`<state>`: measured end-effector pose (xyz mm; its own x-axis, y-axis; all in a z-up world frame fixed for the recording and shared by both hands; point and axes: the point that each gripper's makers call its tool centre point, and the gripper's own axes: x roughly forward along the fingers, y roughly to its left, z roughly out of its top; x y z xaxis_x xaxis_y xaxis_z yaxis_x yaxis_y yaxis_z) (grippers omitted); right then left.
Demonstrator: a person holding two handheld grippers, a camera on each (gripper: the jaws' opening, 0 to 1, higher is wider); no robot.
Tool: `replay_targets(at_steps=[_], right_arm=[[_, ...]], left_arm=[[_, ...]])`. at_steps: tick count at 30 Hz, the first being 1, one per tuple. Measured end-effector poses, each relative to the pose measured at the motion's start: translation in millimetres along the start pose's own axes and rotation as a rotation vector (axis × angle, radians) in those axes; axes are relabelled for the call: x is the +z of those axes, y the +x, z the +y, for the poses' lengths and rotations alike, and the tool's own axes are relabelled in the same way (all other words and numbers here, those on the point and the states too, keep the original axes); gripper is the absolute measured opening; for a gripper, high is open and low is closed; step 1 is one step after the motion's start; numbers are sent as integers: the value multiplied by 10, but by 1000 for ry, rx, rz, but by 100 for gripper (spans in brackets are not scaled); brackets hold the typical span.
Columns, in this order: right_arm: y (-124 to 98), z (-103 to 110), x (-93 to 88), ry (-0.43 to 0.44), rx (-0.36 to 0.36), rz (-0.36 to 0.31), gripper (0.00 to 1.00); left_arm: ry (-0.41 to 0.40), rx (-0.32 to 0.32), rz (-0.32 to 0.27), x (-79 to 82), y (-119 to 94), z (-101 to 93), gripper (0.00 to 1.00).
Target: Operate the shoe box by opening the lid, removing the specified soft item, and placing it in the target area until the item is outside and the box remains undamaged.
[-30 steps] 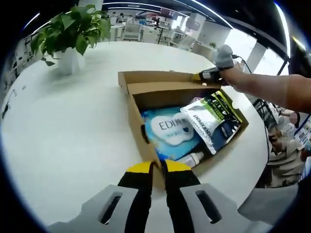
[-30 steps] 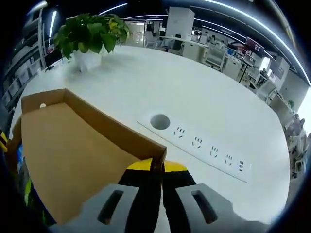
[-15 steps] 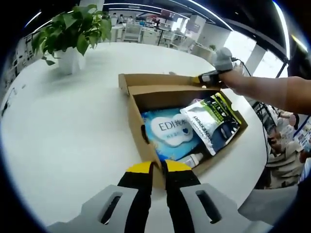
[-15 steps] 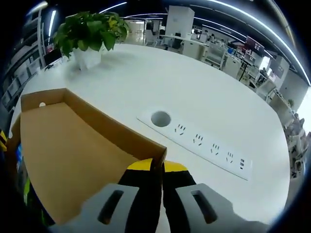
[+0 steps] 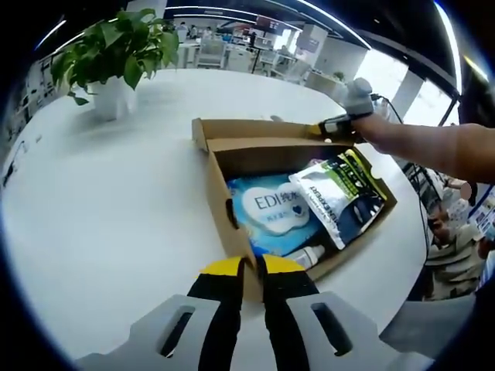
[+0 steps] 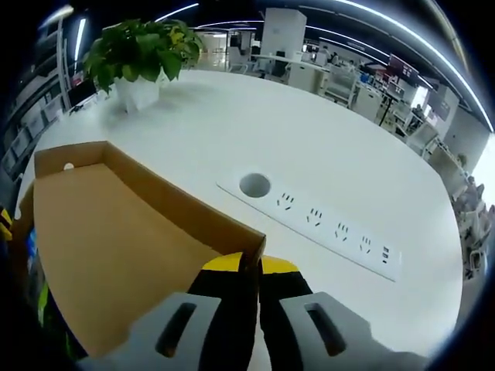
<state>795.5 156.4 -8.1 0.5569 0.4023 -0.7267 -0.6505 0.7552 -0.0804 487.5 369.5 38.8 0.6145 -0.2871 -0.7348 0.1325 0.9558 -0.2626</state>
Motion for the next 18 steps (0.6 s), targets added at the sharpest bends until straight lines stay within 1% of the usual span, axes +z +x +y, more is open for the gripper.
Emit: replay_targets(at_steps=[7, 9, 10, 11, 12, 13, 14, 15, 17, 18], right_arm=[[-25, 30, -37, 14, -2, 4, 5], [-51, 14, -49, 40, -5, 3, 6], [-90, 17, 26, 78, 3, -45, 9], [-116, 24, 62, 81, 10, -65, 13], [-169, 10, 45, 69, -6, -55, 25], [-205, -16, 54, 75, -22, -66, 37], [-273, -46, 80, 109, -29, -98, 47], [-334, -53, 83, 134, -23, -115, 53], [-504, -117, 34, 171, -24, -126, 52], [-649, -142, 16, 184, -31, -154, 52]], left_arm=[[-8, 5, -3, 10, -12, 49, 6], [-2, 8, -5, 13, -13, 54, 6], [-1, 8, -6, 16, -13, 55, 5], [-2, 10, -9, 19, -12, 57, 5], [-1, 12, -12, 24, -11, 62, 5], [-7, 11, -11, 24, -12, 62, 5], [-6, 12, -11, 24, -13, 62, 5], [-4, 12, -11, 23, -14, 62, 5], [-6, 11, -12, 23, -16, 62, 5], [-11, 9, -14, 24, -16, 64, 5]])
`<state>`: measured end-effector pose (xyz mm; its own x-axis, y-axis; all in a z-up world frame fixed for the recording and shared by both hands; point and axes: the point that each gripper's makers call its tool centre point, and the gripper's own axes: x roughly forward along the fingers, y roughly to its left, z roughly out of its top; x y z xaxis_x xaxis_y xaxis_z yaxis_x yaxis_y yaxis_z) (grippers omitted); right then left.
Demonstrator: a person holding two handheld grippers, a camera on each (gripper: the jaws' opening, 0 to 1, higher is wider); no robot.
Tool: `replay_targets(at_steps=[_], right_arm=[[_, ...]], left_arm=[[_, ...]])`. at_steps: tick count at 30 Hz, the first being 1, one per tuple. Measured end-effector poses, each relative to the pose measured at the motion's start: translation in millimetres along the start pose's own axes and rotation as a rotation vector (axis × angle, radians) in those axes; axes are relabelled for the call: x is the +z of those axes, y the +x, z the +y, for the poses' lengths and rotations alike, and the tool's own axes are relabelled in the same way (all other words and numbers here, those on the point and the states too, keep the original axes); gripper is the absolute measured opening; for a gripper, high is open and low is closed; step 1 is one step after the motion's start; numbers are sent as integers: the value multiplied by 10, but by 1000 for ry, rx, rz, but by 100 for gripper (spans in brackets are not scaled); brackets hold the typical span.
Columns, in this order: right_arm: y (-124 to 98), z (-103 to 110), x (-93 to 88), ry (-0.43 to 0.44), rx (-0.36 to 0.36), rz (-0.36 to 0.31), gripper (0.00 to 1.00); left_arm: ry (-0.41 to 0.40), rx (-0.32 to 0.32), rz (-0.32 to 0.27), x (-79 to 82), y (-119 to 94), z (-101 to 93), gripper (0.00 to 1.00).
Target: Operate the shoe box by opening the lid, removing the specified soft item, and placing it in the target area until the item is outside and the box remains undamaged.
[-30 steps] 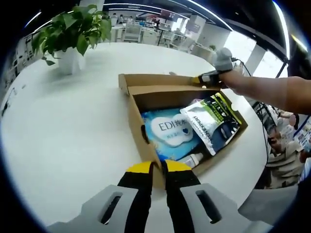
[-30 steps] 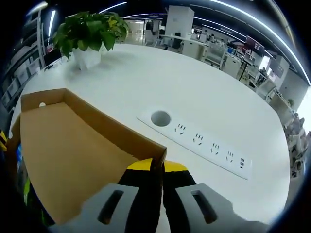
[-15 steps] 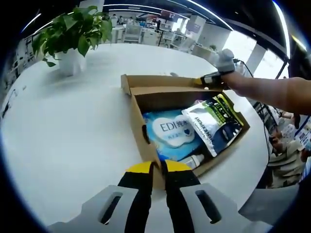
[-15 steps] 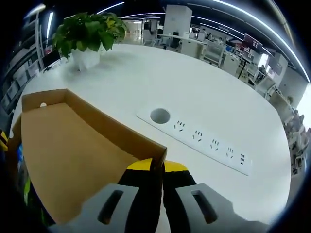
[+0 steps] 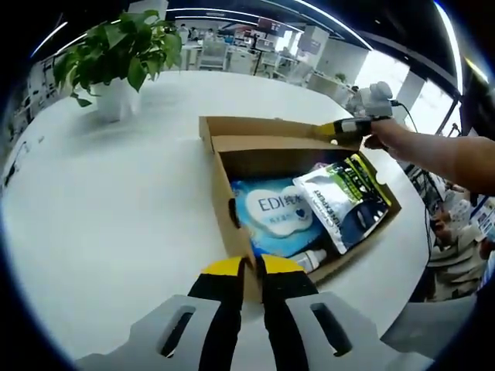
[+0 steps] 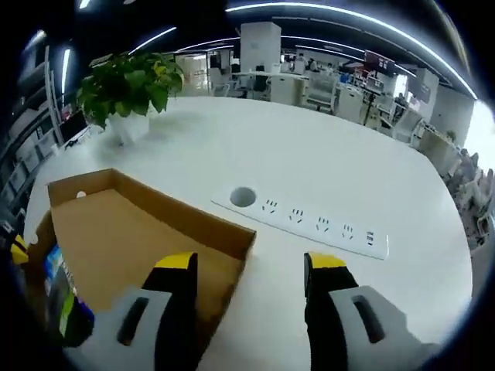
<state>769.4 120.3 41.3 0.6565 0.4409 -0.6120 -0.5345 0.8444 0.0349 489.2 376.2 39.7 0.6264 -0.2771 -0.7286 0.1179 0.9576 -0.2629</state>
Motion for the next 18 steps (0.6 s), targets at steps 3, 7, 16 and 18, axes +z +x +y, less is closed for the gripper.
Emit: replay_targets(at_steps=[3, 7, 16, 18], right_arm=[[-354, 70, -164, 24, 36, 11, 48], [-860, 306, -462, 71, 91, 42, 32], [-1444, 1004, -934, 117, 147, 93, 14], [-1450, 1078, -1023, 117, 154, 114, 9]], left_arm=[[-1, 0, -2, 1, 0, -1, 5], [4, -1, -1, 1, -1, -5, 5], [3, 4, 0, 7, 0, -9, 5], [5, 5, -2, 11, 0, -10, 5]])
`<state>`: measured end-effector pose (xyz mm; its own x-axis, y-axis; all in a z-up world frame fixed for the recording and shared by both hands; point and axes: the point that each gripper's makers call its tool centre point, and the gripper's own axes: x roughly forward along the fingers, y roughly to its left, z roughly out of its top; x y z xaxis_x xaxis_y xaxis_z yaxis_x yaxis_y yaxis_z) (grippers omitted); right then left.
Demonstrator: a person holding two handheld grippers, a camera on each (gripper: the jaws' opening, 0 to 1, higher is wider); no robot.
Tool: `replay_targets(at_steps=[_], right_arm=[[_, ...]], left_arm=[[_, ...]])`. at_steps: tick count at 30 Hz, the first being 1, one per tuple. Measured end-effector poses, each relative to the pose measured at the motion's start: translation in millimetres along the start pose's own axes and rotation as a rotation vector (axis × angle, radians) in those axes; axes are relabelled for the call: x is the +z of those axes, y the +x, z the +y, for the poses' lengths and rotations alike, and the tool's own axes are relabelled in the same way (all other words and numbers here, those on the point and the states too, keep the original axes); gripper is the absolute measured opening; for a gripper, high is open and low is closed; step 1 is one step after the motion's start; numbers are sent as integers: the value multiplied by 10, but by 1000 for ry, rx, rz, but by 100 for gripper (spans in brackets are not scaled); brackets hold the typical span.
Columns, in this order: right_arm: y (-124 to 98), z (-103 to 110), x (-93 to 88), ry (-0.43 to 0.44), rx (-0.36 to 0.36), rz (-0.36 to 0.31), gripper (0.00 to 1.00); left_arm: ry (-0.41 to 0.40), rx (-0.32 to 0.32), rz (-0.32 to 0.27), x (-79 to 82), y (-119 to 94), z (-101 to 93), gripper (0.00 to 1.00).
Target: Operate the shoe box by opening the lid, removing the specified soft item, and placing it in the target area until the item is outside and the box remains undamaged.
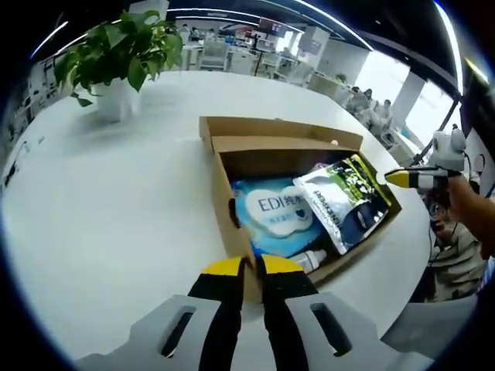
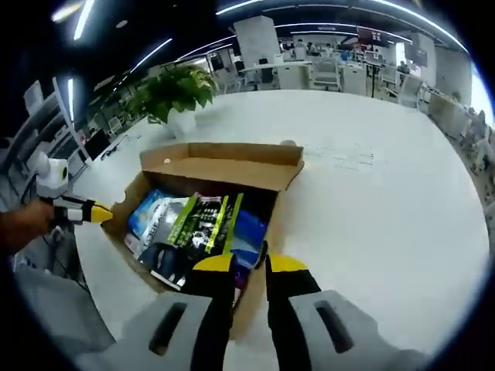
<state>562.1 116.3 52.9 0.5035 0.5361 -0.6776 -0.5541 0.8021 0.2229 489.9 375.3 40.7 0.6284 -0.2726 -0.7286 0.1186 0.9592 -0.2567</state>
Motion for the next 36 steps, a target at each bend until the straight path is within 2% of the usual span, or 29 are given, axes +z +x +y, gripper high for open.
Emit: replay_targets(at_steps=[2, 6, 8, 10, 11, 12, 14, 36], right_arm=[[-6, 2, -1, -9, -13, -2, 10], [-9, -84, -6, -46, -57, 28, 4], [-10, -129, -3, -6, -77, 19, 8], [-10, -113, -21, -11, -80, 15, 8], [21, -67, -90, -6, -69, 45, 5], [50, -43, -74, 2, -55, 24, 5], [53, -84, -76, -34, -88, 41, 5], [29, 8, -102, -41, -82, 27, 5]], left_arm=[[1, -2, -3, 1, -2, -1, 5], [5, -1, 1, 18, 2, 9, 5], [6, 0, 1, 23, 3, 12, 5], [6, 0, 2, 23, 2, 12, 5], [12, -1, 3, 22, 2, 13, 5], [12, -2, 3, 22, 2, 15, 5], [14, -5, 2, 20, 1, 13, 5], [20, -1, 7, 8, -32, 76, 5]])
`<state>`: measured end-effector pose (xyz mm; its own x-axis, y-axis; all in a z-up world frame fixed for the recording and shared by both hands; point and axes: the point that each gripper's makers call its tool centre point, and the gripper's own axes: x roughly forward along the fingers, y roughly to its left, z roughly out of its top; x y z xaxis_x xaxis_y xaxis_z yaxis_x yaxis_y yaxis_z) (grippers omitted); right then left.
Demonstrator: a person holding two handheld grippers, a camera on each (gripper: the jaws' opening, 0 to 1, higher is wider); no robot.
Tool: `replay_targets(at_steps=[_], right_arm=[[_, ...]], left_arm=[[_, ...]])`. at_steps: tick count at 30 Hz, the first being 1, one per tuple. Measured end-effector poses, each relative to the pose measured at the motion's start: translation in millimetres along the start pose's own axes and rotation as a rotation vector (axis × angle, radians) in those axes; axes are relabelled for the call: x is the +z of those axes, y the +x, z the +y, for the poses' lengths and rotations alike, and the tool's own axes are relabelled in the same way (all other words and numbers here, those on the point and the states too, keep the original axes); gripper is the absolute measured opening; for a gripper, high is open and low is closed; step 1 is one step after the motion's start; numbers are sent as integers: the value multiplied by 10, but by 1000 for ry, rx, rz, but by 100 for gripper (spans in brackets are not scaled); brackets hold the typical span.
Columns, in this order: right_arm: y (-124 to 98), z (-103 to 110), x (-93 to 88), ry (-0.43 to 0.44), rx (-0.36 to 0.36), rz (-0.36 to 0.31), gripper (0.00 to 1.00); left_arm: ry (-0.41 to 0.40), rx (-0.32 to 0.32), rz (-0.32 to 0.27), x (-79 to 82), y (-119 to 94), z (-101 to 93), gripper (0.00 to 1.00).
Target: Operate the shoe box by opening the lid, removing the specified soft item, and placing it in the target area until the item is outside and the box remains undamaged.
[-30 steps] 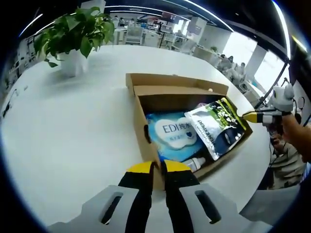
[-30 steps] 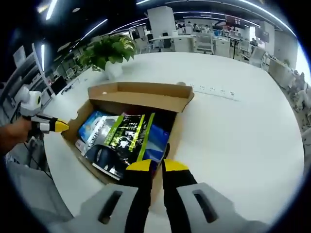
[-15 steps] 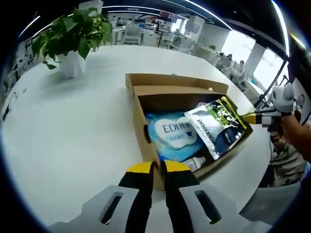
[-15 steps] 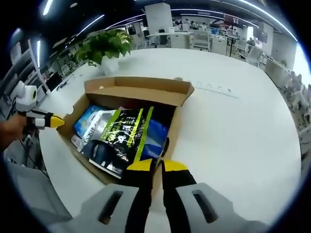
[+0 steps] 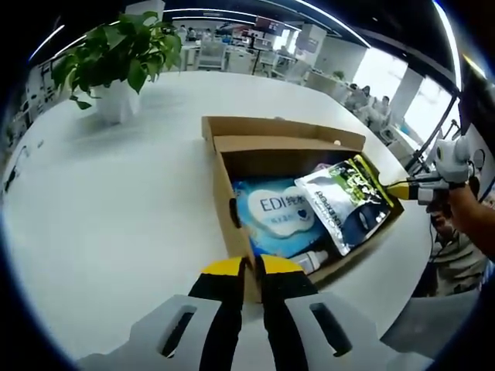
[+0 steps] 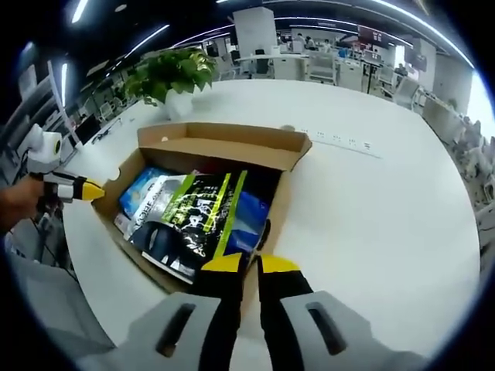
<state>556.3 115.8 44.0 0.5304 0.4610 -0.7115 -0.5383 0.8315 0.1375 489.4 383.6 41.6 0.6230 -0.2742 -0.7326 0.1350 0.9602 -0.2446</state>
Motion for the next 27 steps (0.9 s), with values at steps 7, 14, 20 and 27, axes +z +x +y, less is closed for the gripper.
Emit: replay_targets(at_steps=[7, 14, 20, 27], right_arm=[[-83, -107, 47, -38, -43, -36, 18], [-106, 109, 446, -134, 99, -117, 7], [187, 104, 465, -125, 161, -61, 9], [348, 85, 421, -75, 200, -19, 9]], left_arm=[[87, 50, -14, 19, -49, 67, 22], [59, 23, -122, 496, -300, -45, 21], [-68, -228, -88, 666, -111, -827, 25], [-97, -182, 94, 237, 320, -828, 24]])
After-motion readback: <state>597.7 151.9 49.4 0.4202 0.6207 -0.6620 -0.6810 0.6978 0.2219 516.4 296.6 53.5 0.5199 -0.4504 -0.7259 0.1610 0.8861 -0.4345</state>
